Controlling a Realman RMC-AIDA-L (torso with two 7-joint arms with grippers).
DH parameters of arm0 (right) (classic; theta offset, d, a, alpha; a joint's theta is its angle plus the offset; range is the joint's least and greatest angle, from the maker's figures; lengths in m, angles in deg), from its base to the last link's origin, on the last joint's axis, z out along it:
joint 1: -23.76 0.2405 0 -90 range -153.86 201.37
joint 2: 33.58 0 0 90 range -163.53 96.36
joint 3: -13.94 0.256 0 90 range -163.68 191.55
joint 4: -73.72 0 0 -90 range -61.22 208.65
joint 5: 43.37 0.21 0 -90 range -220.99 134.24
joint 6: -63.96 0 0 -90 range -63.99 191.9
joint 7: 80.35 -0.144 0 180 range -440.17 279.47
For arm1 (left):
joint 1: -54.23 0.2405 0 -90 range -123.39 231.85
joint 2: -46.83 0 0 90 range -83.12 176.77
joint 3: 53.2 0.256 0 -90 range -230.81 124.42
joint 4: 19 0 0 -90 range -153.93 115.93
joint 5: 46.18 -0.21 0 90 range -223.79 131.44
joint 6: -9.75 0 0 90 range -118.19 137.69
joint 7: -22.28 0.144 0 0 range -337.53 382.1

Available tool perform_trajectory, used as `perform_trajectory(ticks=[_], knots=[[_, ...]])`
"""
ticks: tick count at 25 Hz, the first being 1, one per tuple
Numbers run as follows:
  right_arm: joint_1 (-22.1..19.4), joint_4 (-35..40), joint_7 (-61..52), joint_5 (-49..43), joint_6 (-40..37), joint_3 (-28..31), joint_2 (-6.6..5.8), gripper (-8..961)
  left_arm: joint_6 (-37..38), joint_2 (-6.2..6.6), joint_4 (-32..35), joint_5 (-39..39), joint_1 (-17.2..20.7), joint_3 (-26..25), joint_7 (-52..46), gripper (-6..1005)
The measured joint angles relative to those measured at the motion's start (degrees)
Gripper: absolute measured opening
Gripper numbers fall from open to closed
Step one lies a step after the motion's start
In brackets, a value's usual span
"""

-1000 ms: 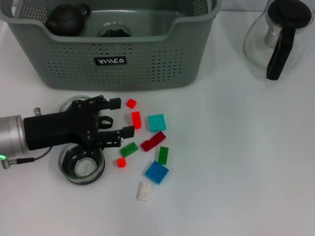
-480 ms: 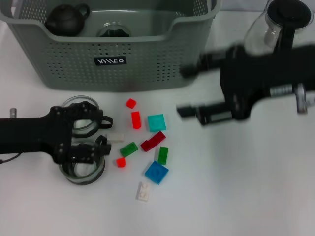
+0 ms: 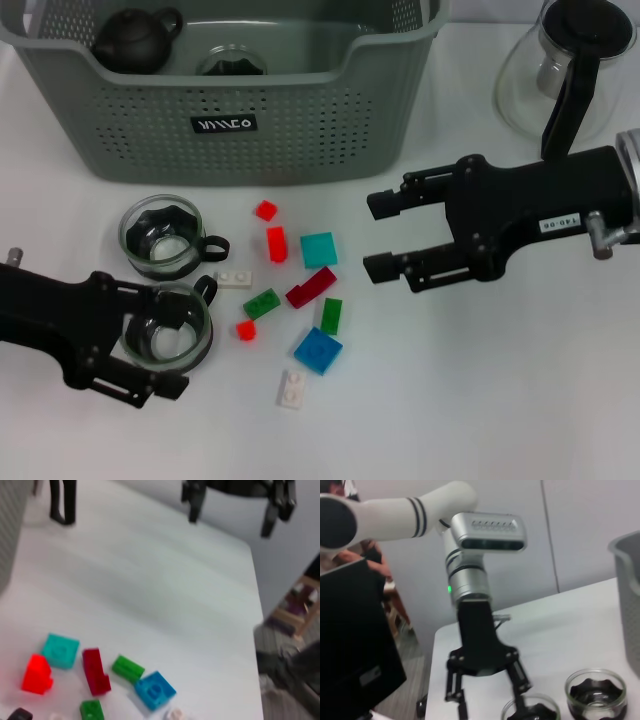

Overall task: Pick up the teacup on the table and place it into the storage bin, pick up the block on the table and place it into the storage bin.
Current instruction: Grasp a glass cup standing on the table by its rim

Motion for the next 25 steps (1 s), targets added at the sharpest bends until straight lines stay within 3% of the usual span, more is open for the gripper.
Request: perform_trajectory(ticks=[7, 10, 16, 18, 25], knots=[[1.93, -3.24, 0.96, 0.05, 1.01, 2.39, -0.53, 748, 0.71, -0.71, 5.14, -0.77, -0.31, 2.19, -2.58, 852], [1.94, -3.48, 0.86, 0.07, 1.79, 2.48, -0.76, 748, 0.45, -1.6, 7.7, -2.18, -0.3, 3.33, -2.83, 812], [2.1, -3.69, 0.98, 0.11, 3.14, 2.56, -0.67, 748, -1.31, -5.9, 16.07, -9.8, -0.43, 6.12, -2.87, 813], [2.25, -3.69, 1.16, 0.11, 3.41, 2.58, -0.56, 748, -1.59, -6.77, 17.97, -11.03, -0.58, 6.59, -2.73, 813], [2.4, -3.77, 2.24, 0.12, 4.76, 2.59, -0.2, 748, -3.39, -7.23, 19.43, -12.43, -0.94, 10.36, -3.84, 812]])
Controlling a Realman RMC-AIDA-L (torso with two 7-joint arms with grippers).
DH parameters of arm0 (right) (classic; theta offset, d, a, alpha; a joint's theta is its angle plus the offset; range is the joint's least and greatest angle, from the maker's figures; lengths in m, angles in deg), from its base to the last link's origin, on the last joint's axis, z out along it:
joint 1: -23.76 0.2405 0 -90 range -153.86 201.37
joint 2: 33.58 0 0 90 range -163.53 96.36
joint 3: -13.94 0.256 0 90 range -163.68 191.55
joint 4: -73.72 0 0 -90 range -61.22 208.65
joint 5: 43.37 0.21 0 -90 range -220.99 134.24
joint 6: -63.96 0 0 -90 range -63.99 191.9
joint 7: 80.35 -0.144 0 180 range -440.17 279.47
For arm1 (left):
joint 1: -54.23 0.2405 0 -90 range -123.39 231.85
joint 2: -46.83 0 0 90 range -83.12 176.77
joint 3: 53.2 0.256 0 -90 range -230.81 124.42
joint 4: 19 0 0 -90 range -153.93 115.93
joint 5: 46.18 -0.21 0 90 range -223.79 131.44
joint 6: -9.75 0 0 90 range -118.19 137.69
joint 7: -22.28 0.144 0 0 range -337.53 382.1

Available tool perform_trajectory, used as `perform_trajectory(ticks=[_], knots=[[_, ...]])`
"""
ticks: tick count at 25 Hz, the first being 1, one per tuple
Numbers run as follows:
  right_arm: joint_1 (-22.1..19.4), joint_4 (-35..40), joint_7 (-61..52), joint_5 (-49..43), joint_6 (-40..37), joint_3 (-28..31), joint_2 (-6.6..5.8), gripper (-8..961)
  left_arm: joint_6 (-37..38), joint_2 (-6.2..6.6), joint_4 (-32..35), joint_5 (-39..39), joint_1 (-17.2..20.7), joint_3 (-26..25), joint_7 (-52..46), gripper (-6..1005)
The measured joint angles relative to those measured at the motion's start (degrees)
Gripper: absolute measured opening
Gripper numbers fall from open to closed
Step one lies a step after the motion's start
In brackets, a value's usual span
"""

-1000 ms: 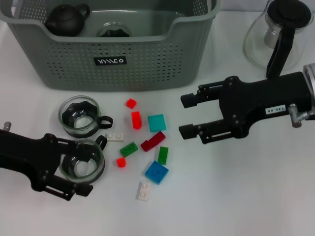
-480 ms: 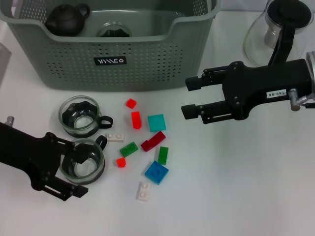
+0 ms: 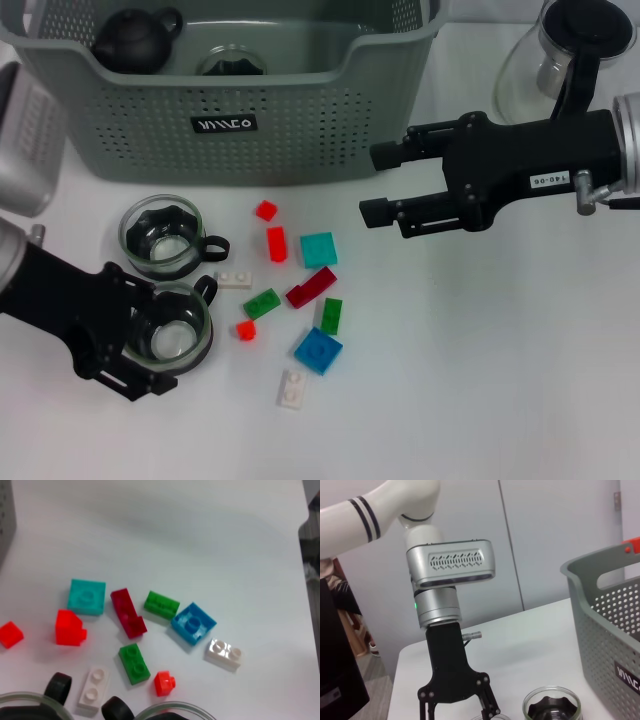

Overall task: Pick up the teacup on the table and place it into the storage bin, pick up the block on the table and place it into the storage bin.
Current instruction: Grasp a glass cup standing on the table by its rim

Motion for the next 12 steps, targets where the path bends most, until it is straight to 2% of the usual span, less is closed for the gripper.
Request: perform_trajectory(ticks=[5, 12], knots=[[0.26, -0.55, 0.18, 0.0, 0.74, 0.0, 0.07, 748, -2.03, -0.12, -0.31, -0.5, -0.12, 5.04, -1.93, 812], [0.45, -0.75, 0.21, -0.01, 1.19, 0.15, 0.02, 748, -4.68, -0.16, -1.16, -1.24, -0.25, 9.14, -3.41, 805]])
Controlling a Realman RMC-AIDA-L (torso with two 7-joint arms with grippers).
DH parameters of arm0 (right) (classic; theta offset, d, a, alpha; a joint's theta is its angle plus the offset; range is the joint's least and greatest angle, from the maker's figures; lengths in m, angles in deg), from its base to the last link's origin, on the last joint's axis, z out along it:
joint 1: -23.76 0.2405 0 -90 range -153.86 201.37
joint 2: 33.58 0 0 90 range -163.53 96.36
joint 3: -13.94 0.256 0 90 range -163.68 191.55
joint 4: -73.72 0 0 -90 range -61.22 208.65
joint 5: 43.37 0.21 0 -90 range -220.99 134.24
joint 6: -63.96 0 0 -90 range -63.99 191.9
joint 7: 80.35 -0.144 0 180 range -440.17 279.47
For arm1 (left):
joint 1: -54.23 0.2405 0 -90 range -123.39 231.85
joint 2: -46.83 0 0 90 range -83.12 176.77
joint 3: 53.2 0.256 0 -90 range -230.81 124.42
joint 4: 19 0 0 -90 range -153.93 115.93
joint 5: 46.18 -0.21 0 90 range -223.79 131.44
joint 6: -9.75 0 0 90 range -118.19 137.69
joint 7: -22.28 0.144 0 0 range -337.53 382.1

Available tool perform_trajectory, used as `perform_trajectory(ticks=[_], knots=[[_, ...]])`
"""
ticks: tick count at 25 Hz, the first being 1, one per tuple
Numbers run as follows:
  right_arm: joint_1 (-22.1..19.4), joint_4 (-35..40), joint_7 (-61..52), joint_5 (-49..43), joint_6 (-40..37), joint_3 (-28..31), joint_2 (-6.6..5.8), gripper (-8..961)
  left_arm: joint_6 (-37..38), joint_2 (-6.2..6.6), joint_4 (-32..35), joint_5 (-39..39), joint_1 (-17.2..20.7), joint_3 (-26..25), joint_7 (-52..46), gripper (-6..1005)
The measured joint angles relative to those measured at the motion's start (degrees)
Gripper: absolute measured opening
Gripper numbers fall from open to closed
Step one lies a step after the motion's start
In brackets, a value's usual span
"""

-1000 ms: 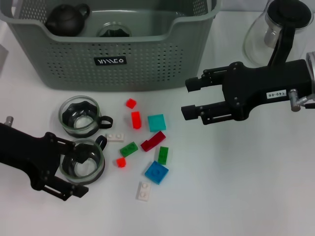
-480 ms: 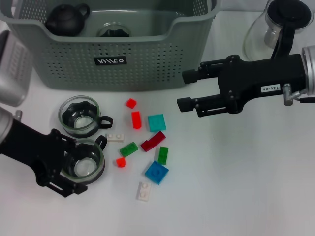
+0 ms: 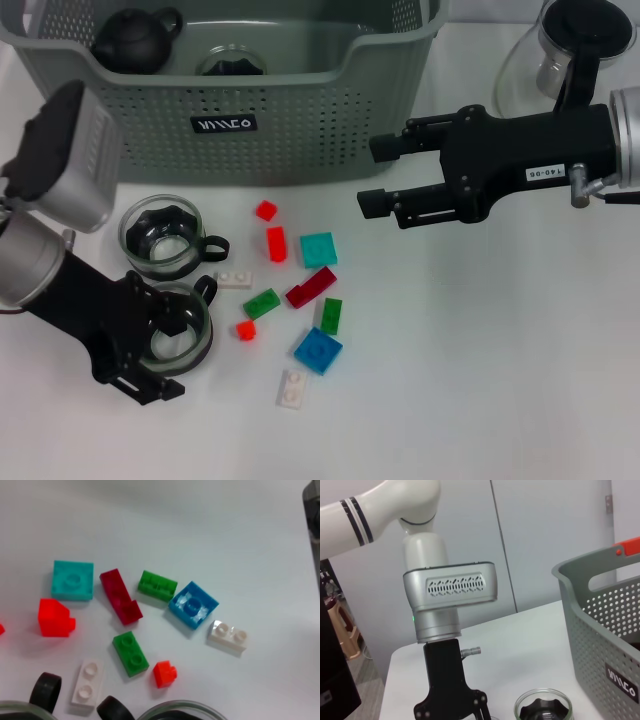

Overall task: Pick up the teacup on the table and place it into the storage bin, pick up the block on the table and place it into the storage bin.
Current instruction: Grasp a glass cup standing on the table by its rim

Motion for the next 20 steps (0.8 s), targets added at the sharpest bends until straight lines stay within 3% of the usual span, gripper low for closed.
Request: perform_trajectory(ticks=[2, 20], knots=[[0.0, 0.0, 0.01, 0.0, 0.29, 0.03, 0.0, 748, -0.78, -0.01, -0.2, -0.14, 0.1, 1.37, -0.63, 750], [0.06, -0.09, 0.04, 0.0, 1.0, 0.51, -0.36, 749, -2.53, -0.09, -0.89, -0.24, 0.33, 5.21, -2.36, 630]])
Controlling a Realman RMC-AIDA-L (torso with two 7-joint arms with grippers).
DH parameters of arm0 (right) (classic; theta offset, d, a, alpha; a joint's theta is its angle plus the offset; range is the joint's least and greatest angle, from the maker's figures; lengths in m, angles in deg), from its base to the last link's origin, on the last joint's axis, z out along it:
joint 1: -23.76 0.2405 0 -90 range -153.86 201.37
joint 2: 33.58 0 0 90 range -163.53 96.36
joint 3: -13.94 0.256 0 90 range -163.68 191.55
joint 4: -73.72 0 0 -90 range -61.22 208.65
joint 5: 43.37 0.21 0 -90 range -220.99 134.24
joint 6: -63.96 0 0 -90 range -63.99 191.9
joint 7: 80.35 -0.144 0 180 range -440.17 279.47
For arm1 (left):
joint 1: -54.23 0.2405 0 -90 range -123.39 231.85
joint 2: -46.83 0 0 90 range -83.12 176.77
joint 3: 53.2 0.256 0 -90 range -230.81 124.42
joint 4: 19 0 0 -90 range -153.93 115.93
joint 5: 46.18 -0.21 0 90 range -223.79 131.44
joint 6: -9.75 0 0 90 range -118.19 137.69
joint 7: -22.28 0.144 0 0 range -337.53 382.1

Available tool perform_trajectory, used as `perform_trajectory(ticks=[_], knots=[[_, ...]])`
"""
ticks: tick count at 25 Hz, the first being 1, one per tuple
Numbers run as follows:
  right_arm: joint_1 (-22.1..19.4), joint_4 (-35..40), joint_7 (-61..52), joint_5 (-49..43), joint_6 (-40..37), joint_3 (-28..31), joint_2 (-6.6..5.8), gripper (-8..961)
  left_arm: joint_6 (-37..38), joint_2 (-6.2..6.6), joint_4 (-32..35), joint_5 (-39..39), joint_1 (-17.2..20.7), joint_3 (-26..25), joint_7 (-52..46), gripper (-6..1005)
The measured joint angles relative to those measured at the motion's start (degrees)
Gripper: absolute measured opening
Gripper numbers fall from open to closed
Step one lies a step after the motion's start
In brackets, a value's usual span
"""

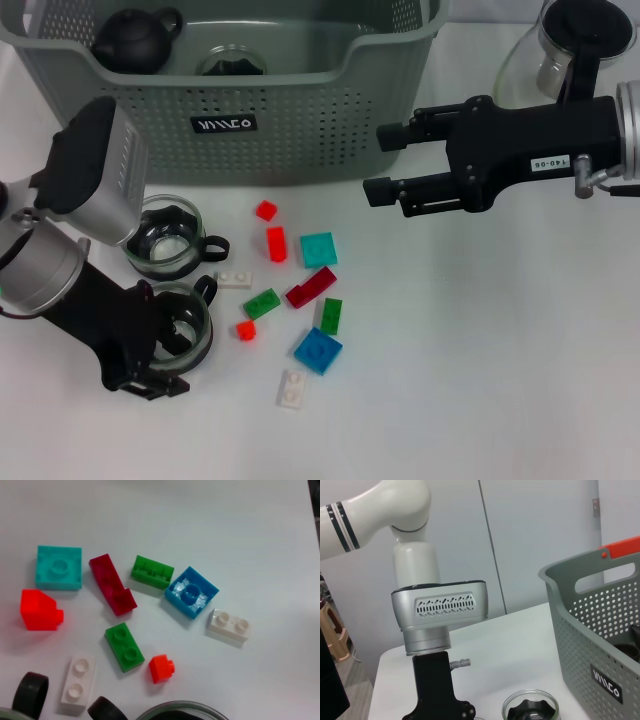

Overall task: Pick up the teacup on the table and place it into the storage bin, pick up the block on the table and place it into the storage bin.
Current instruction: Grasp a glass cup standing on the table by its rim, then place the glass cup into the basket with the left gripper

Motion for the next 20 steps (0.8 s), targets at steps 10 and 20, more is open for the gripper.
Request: perform_trajectory(ticks=[10, 20], knots=[[-0.08, 0.1, 0.26, 0.0, -0.02, 0.71, -0.12, 749, -1.29, 0.0, -1.04, 0.0, -0.36, 0.19, -0.84, 377], [-0.09, 0.05, 0.67, 0.0, -0.02, 0.92, -0.21, 749, 2.5, 0.16, -0.03, 0.5, -0.39, -0.78, -1.09, 86]])
